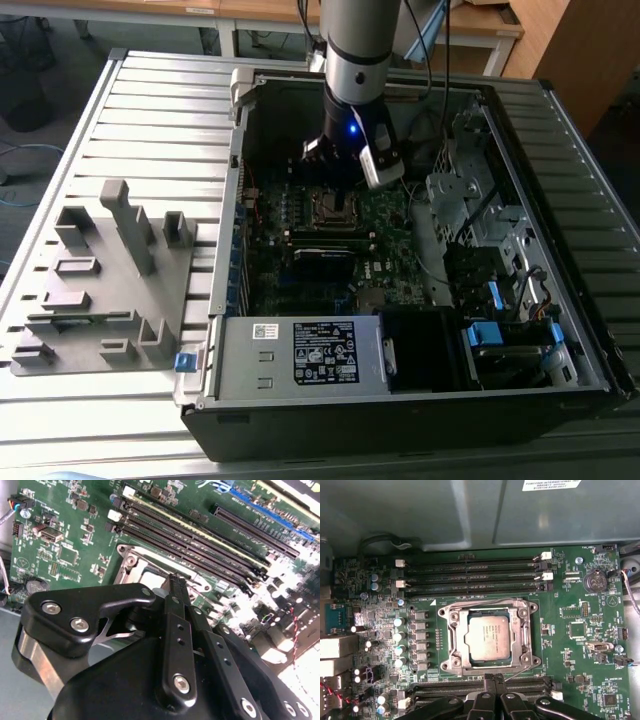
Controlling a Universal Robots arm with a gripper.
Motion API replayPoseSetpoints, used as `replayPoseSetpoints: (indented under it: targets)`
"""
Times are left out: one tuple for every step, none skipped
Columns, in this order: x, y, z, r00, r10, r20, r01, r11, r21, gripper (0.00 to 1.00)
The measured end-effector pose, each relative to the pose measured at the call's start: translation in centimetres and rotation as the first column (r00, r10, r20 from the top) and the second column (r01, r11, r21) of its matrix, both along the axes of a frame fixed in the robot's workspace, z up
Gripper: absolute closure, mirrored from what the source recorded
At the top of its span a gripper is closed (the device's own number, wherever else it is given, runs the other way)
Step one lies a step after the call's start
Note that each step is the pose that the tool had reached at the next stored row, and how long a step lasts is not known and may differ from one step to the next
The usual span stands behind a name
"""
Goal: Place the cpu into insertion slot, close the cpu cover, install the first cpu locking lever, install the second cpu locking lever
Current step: 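Install the second cpu locking lever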
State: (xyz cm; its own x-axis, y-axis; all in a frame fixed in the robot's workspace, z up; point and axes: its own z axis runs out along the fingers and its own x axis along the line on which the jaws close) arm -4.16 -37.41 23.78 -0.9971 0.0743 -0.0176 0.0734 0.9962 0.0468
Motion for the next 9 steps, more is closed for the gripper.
replayPoseSetpoints:
  targets:
    - [0.0, -0.05, 0.0, 1.0, 0.0, 0.0, 0.0, 1.0, 0.0, 0.89]
    - [0.0, -0.11, 0.0, 1.0, 0.0, 0.0, 0.0, 1.0, 0.0, 0.89]
    - [0.0, -0.18, 0.01, 1.0, 0.0, -0.0001, 0.0, 1.0, -0.0002, 0.89]
    - [0.0, -0.22, 0.0, 1.0, 0.0, 0.0, 0.0, 1.0, -0.0001, 0.89]
    - [0.0, -0.26, 0.0, 1.0, 0.0, 0.0, 0.0, 1.0, -0.0001, 0.89]
    - [0.0, -0.29, 0.0, 1.0, 0.0, 0.0, 0.0, 1.0, 0.0, 0.89]
    - [-0.01, -0.31, 0.0, 1.0, 0.0, 0.0001, 0.0, 1.0, 0.0001, 0.89]
    - [0.0, -0.32, -0.01, 1.0, 0.0, 0.0001, 0.0, 1.0, 0.0001, 0.89]
    - [-0.01, -0.33, -0.02, 1.0, 0.0, 0.0001, 0.0, 1.0, 0.0001, 0.89]
